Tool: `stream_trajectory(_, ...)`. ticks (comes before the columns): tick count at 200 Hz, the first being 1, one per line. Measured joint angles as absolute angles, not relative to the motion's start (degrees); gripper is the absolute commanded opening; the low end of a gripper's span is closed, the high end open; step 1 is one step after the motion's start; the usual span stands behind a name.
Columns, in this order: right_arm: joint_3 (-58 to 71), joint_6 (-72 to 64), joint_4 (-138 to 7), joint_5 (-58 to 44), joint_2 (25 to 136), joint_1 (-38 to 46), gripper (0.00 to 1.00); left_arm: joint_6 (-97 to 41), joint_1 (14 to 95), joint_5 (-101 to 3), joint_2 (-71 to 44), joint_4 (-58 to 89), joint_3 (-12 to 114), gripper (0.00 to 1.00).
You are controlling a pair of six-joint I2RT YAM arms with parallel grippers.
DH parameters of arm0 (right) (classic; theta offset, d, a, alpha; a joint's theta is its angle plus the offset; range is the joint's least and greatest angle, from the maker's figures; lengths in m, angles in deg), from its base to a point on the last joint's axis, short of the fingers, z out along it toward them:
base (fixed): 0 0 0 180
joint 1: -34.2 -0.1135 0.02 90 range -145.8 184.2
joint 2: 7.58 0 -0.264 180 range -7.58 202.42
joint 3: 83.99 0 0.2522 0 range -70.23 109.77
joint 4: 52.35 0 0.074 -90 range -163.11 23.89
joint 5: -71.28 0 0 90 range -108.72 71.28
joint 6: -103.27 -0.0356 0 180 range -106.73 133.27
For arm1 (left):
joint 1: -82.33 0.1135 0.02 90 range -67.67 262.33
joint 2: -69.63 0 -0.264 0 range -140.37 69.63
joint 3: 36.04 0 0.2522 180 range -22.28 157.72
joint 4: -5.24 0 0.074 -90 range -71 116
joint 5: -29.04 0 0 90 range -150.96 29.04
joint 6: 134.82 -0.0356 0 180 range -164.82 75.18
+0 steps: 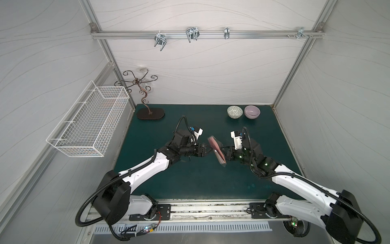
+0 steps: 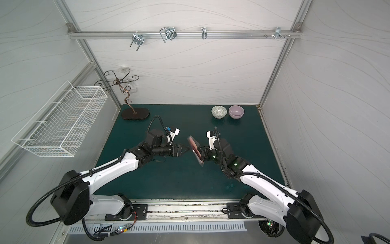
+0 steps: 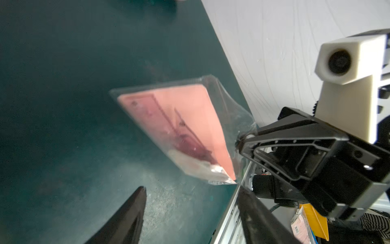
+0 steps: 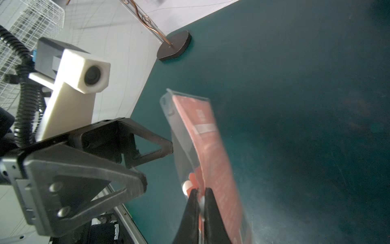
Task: Open the ruler set and take out the ruler
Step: Open the ruler set bag.
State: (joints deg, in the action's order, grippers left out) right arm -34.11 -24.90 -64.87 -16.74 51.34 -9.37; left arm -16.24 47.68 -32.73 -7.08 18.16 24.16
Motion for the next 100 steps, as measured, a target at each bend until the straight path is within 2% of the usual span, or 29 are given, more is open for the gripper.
stream_trajectory(15, -34.13, -25.38, -64.79, -17.48, 51.53, -9.48, 0.0, -16.04, 47.68, -33.87, -7.82, 18.4, 24.09, 0.62)
stream_trajectory(52, -34.13, -26.95, -64.46, -18.68, 52.01, -9.68, 0.0, -15.13, 47.68, -34.39, -7.87, 17.59, 24.09, 0.7)
stream_trajectory(100, -34.81, -29.4, -62.69, -19.54, 53.13, -10.25, 0.0, -13.05, 47.02, -33.13, -10.1, 13.87, 24.11, 0.72)
